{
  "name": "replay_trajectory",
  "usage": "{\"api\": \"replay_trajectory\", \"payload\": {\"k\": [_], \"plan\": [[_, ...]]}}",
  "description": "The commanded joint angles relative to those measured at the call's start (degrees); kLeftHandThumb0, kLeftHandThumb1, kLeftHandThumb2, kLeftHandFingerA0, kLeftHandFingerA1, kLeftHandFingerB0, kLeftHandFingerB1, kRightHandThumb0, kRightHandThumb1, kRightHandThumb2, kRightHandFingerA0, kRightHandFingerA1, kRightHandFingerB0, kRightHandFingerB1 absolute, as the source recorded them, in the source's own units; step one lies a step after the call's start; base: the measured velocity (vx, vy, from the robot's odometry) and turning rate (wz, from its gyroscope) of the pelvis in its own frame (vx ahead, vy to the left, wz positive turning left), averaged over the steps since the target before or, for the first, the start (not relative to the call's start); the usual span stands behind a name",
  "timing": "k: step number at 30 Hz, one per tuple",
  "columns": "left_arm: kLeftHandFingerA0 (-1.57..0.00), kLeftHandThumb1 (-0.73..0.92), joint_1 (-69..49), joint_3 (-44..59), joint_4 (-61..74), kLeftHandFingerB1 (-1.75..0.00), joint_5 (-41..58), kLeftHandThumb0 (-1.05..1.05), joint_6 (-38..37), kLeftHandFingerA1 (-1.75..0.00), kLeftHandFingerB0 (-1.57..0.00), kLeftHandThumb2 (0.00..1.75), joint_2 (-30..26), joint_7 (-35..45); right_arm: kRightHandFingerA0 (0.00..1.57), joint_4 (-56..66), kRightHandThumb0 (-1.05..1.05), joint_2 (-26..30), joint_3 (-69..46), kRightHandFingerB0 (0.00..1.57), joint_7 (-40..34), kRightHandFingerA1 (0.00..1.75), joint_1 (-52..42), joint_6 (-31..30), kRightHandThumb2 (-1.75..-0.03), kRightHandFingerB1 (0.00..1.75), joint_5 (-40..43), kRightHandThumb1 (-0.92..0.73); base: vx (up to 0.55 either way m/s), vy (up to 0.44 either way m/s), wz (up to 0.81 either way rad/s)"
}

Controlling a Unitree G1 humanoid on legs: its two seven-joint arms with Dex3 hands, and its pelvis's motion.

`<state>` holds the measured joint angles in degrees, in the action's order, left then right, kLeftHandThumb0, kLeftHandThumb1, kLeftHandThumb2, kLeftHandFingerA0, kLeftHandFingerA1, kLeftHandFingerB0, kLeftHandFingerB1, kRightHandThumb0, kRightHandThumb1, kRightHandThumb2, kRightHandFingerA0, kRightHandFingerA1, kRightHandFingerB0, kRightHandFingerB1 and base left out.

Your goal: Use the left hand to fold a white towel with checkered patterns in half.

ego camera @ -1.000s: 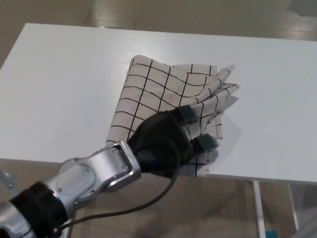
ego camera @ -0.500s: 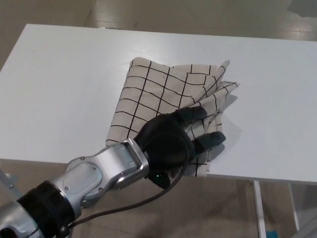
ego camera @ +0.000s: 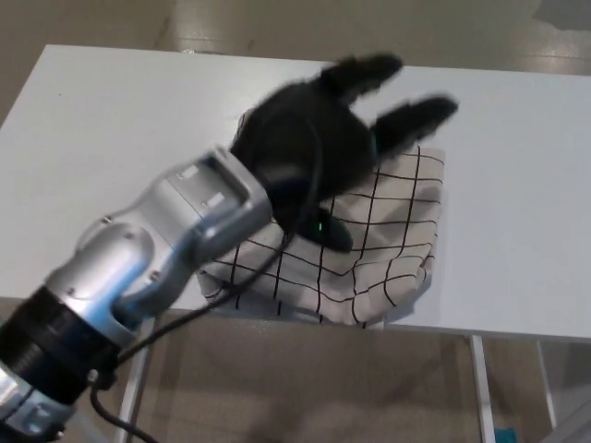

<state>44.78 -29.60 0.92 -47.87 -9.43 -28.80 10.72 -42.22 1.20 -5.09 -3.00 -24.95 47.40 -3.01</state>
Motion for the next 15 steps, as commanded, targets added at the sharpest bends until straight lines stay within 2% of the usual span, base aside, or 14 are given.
{"api": "replay_trajectory", "payload": {"k": [1,2,3,10,11,13,14,15], "plan": [[0.00,0.46,1.56,21.71,22.26,-0.02,34.28,-0.99,7.29,0.00,0.00,0.78,-4.92,17.30,0.27,1.64,-0.53,0.70,0.27,0.45,-0.08,0.40,-1.13,-3.34,-0.64,0.37,-0.51,-0.80,0.00,0.000,0.00],[0.00,0.46,1.31,22.80,23.18,-0.02,35.65,-0.99,7.99,0.00,0.00,0.78,-5.17,17.91,0.27,1.54,-0.53,0.80,0.35,0.45,-0.41,0.40,-1.14,-3.41,-0.64,0.37,-0.97,-0.80,0.00,0.000,0.00],[0.00,0.60,0.88,24.67,24.52,0.00,38.19,-0.99,9.20,0.00,0.00,0.64,-5.70,19.02,0.27,1.64,-0.53,1.06,0.47,0.44,-0.84,0.40,-1.44,-3.47,-0.64,0.37,-1.72,-0.80,0.00,0.000,0.00],[0.00,0.58,-4.11,35.35,29.47,-0.01,52.89,-0.94,13.61,0.00,0.00,0.62,-9.21,23.49,0.27,1.64,-0.53,1.18,0.56,0.43,-0.33,0.39,-1.90,-3.32,-0.64,0.36,-1.54,-0.80,0.00,0.000,0.00],[0.00,0.59,-9.98,38.61,32.13,-0.08,56.92,-0.94,12.94,0.00,0.00,0.60,-9.80,23.87,0.27,1.53,-0.52,0.89,0.46,0.44,0.49,0.40,-2.18,-3.01,-0.64,0.36,-0.53,-0.80,0.00,0.000,0.00],[0.00,0.59,-12.26,39.83,33.15,-0.08,58.51,-0.94,12.69,0.00,0.00,0.60,-10.01,24.05,0.27,1.45,-0.52,0.80,0.38,0.44,0.80,0.40,-2.24,-2.90,-0.64,0.36,-0.13,-0.80,0.00,0.000,0.00],[-0.06,0.49,-17.51,41.85,35.32,-0.23,60.68,-0.82,11.33,-0.01,-0.05,0.88,-10.03,24.15,0.26,0.83,-0.51,0.88,0.23,0.44,1.06,0.39,-2.11,-2.40,-0.64,0.36,0.18,-0.80,0.00,0.000,0.00],[-0.06,0.49,-24.10,44.52,38.08,-0.23,63.44,-0.82,9.67,-0.01,-0.05,0.88,-10.10,24.31,0.26,0.12,-0.51,0.97,0.08,0.44,1.39,0.39,-1.96,-1.79,-0.64,0.36,0.54,-0.80,0.00,0.000,0.00]]}}
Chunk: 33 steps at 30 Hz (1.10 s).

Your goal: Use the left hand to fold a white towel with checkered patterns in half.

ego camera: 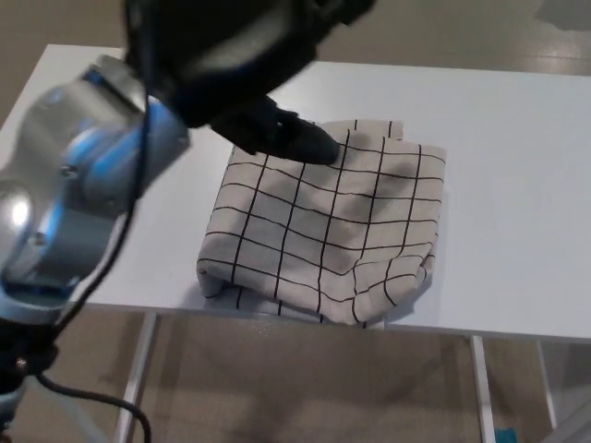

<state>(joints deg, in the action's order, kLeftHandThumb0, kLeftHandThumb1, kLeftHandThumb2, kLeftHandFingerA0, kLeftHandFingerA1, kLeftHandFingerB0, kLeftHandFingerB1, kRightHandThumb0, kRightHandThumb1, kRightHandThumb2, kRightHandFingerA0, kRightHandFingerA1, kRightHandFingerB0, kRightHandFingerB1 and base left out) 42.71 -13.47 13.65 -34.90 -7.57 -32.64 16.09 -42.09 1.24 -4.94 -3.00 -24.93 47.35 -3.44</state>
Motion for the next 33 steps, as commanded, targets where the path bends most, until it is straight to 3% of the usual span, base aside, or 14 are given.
{"api": "replay_trajectory", "payload": {"k": [1,2,4,5,6,12,16,17,18,19,20,24,25,33], "plan": [[-0.11,0.48,-25.15,29.71,26.79,-0.34,51.71,-0.78,6.97,-0.13,-0.06,0.87,-6.13,18.93,0.26,-0.18,-0.51,1.10,-0.06,0.44,1.18,0.39,-1.97,-1.69,-0.64,0.36,0.65,-0.80,0.00,0.000,0.00],[0.00,0.18,-28.64,30.98,28.21,-0.47,52.79,-0.36,5.21,-0.48,-0.01,0.84,-5.68,18.58,0.26,0.09,-0.51,1.34,-0.01,0.44,0.99,0.39,-2.04,-1.93,-0.64,0.36,0.26,-0.80,0.00,0.000,0.00],[-0.10,0.21,-39.46,34.00,31.00,-0.50,55.92,-0.29,-2.02,-0.51,-0.11,0.84,-3.65,17.21,0.25,0.97,-0.51,1.88,0.03,0.44,0.48,0.36,-2.32,-2.67,-0.64,0.37,-0.60,-0.80,0.00,0.000,0.00],[-0.10,0.21,-41.59,34.51,31.43,-0.50,56.59,-0.29,-3.36,-0.51,-0.11,0.84,-3.24,16.99,0.25,1.02,-0.51,2.02,-0.01,0.44,0.49,0.36,-2.35,-2.67,-0.64,0.37,-0.62,-0.80,0.00,0.000,0.00],[-0.26,0.45,-44.08,35.39,32.08,-0.32,57.74,-0.53,-4.13,-0.31,-0.31,0.54,-2.91,17.30,0.25,0.97,-0.51,1.90,-0.07,0.44,0.13,0.36,-2.32,-2.61,-0.64,0.37,-0.77,-0.80,0.00,0.000,0.00],[-0.34,0.44,-65.29,39.90,35.08,-0.32,68.54,-0.41,-7.81,-0.33,-0.34,0.54,-0.37,22.58,0.26,1.71,-0.50,1.47,-1.28,0.44,-1.25,0.36,-3.22,-1.67,-0.64,0.37,-0.09,-0.80,0.00,0.000,0.00],[-0.42,0.50,-82.17,36.80,26.75,-0.32,79.49,-0.55,-9.75,-0.36,-0.37,0.57,4.24,35.82,0.30,-0.70,-0.44,0.11,-1.59,0.43,-1.69,0.39,-1.70,2.09,-0.63,0.37,0.74,-0.78,0.00,0.000,0.00],[-0.42,0.43,-83.47,36.74,24.11,-0.43,81.17,-0.56,-7.94,-0.51,-0.30,0.79,5.54,38.50,0.27,-2.51,-0.49,-0.83,-1.78,0.36,-1.76,0.50,-0.44,3.78,-0.87,0.49,1.48,-0.63,0.00,0.000,0.00],[-0.42,0.43,-83.73,36.72,23.62,-0.43,81.53,-0.56,-7.63,-0.51,-0.30,0.79,5.71,38.95,0.27,-2.84,-0.49,-1.00,-1.83,0.36,-1.73,0.50,-0.18,4.05,-0.87,0.49,1.65,-0.63,0.00,0.000,0.00],[-0.54,0.56,-85.57,36.85,19.68,-0.37,81.53,-0.57,-5.70,-0.39,-0.52,0.58,7.33,41.30,0.34,-4.69,-0.43,-1.14,-2.06,0.42,-1.99,0.41,1.04,5.17,-0.62,0.37,1.72,-0.73,0.00,0.000,0.00],[-0.54,0.56,-85.57,36.85,19.68,-0.37,81.53,-0.57,-5.70,-0.39,-0.52,0.58,7.33,41.30,0.34,-4.69,-0.43,-1.14,-2.06,0.42,-1.99,0.41,1.04,5.17,-0.62,0.37,1.72,-0.73,0.00,0.000,0.00],[-0.67,0.54,-88.69,35.77,9.93,-0.40,72.31,-0.62,-7.31,-0.42,-0.64,0.58,8.22,40.58,0.30,0.08,-0.54,0.57,-1.26,0.40,-3.02,0.40,-0.84,-2.02,-0.63,0.36,-1.00,-0.76,0.00,0.000,0.00],[-0.69,0.54,-88.26,35.13,6.45,-0.40,68.10,-0.63,-9.22,-0.42,-0.65,0.58,7.79,38.93,0.22,1.78,-0.59,1.31,-1.05,0.30,-2.65,0.48,-1.25,-4.38,-0.90,0.47,-1.45,-0.64,0.00,0.000,0.00],[-0.74,0.47,-77.32,31.85,-20.49,-0.40,51.68,-0.55,-13.07,-0.43,-0.66,0.54,9.54,29.90,0.19,-2.83,-0.58,1.63,-0.97,0.28,-3.53,0.46,3.50,-4.66,-0.89,0.46,-1.87,-0.64,0.00,0.000,0.00]]}}
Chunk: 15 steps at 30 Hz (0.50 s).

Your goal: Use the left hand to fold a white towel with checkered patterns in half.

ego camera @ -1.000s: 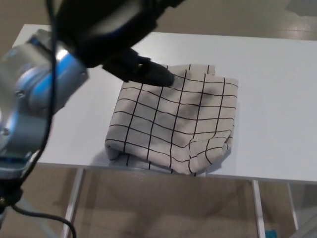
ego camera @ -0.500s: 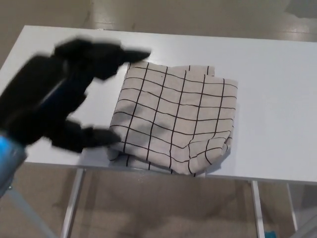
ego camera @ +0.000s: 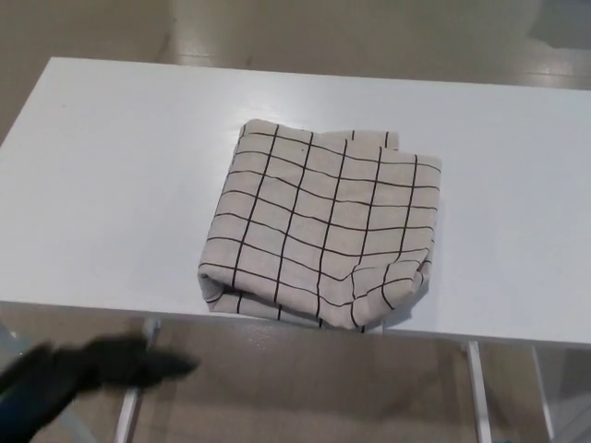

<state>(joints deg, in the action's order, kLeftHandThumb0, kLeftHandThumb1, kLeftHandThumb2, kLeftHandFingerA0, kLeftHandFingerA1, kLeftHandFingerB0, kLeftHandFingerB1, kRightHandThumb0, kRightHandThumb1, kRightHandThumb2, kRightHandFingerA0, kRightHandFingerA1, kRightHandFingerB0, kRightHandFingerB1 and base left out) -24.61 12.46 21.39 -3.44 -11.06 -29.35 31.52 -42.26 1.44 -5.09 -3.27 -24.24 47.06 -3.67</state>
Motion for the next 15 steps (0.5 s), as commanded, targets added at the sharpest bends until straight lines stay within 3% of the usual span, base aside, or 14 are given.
{"api": "replay_trajectory", "payload": {"k": [1,4,5,6,8,15], "plan": [[-0.70,0.45,-7.78,5.19,-33.60,-0.39,17.08,-0.53,-9.12,-0.43,-0.63,0.53,7.05,11.61,0.24,-2.72,-0.52,1.24,-0.91,0.35,-2.17,0.34,2.61,-4.67,-0.62,0.33,-0.57,-0.78,0.00,0.000,0.00],[-0.65,0.44,-5.31,4.52,-39.22,-0.40,13.47,-0.52,-8.93,-0.42,-0.61,0.55,7.64,7.95,0.24,-2.54,-0.52,0.91,-0.92,0.35,-1.18,0.34,2.32,-5.37,-0.62,0.33,0.39,-0.78,0.00,0.000,0.00],[-0.53,0.46,-2.54,3.57,-45.01,-0.40,8.90,-0.31,-10.50,-0.47,-0.47,0.53,7.91,3.01,0.24,-2.35,-0.52,0.61,-0.91,0.35,-1.15,0.33,2.40,-6.02,-0.63,0.33,0.62,-0.78,0.00,0.000,0.00],[-0.59,0.37,-0.64,2.41,-49.29,-0.46,4.46,-0.61,-11.68,-0.49,-0.51,0.71,8.38,-3.05,0.24,-2.17,-0.52,0.56,-0.83,0.35,-1.57,0.33,2.53,-6.23,-0.63,0.33,0.26,-0.78,0.00,0.000,0.00],[-0.57,0.36,2.07,0.94,-55.36,-0.45,-1.53,-0.60,-12.95,-0.49,-0.50,0.71,9.38,-12.30,0.24,-1.78,-0.52,0.55,-0.66,0.35,-2.42,0.33,2.89,-6.57,-0.63,0.33,-0.55,-0.78,0.00,0.000,0.00],[-0.49,0.36,3.83,-0.90,-57.79,-0.44,-6.40,-0.56,-10.51,-0.47,-0.44,0.69,10.55,-21.09,0.24,-3.21,-0.51,0.87,-1.03,0.35,-2.38,0.33,3.26,-6.23,-0.62,0.33,-0.19,-0.79,0.00,0.000,0.00]]}}
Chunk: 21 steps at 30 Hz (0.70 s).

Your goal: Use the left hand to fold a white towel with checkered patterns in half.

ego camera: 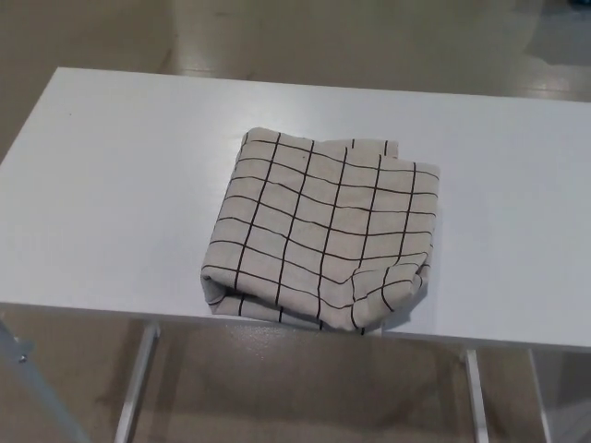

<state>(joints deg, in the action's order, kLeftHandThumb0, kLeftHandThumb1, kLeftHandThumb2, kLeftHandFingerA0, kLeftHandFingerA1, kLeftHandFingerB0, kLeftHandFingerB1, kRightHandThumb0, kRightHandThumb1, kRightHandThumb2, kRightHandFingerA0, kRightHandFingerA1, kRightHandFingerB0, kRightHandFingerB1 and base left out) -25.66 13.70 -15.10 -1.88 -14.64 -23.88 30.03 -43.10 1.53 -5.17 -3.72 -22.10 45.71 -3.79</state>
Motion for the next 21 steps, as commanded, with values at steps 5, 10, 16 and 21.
{"api": "replay_trajectory", "payload": {"k": [5,10,16,21], "plan": [[-0.48,0.37,10.29,-4.31,-25.13,-0.45,-8.28,-0.56,-6.74,-0.47,-0.44,0.71,4.61,-18.89,0.23,0.23,-0.51,1.88,-1.26,0.34,-1.15,0.33,4.18,-8.16,-0.63,0.33,0.38,-0.78,0.00,0.000,0.00],[-0.49,0.38,14.18,-5.37,-26.97,-0.45,-8.44,-0.57,-7.76,-0.47,-0.44,0.72,3.63,-20.06,0.15,1.39,-0.59,2.37,-1.47,0.25,-1.44,0.44,7.52,-9.57,-0.89,0.46,0.20,-0.63,0.00,0.000,0.00],[-0.49,0.38,12.97,-5.47,-27.74,-0.45,-7.38,-0.56,-10.43,-0.48,-0.44,0.71,3.37,-21.50,0.16,2.41,-0.60,2.31,-1.02,0.26,-1.89,0.44,6.97,-8.68,-0.90,0.46,-0.55,-0.63,0.00,0.000,0.00],[-0.49,0.38,7.27,-5.56,-27.98,-0.45,-7.35,-0.55,-13.74,-0.48,-0.44,0.72,2.61,-22.25,0.16,3.25,-0.60,1.77,-0.08,0.27,-1.21,0.45,1.49,-7.46,-0.90,0.47,-0.76,-0.63,0.00,0.000,0.00]]}}
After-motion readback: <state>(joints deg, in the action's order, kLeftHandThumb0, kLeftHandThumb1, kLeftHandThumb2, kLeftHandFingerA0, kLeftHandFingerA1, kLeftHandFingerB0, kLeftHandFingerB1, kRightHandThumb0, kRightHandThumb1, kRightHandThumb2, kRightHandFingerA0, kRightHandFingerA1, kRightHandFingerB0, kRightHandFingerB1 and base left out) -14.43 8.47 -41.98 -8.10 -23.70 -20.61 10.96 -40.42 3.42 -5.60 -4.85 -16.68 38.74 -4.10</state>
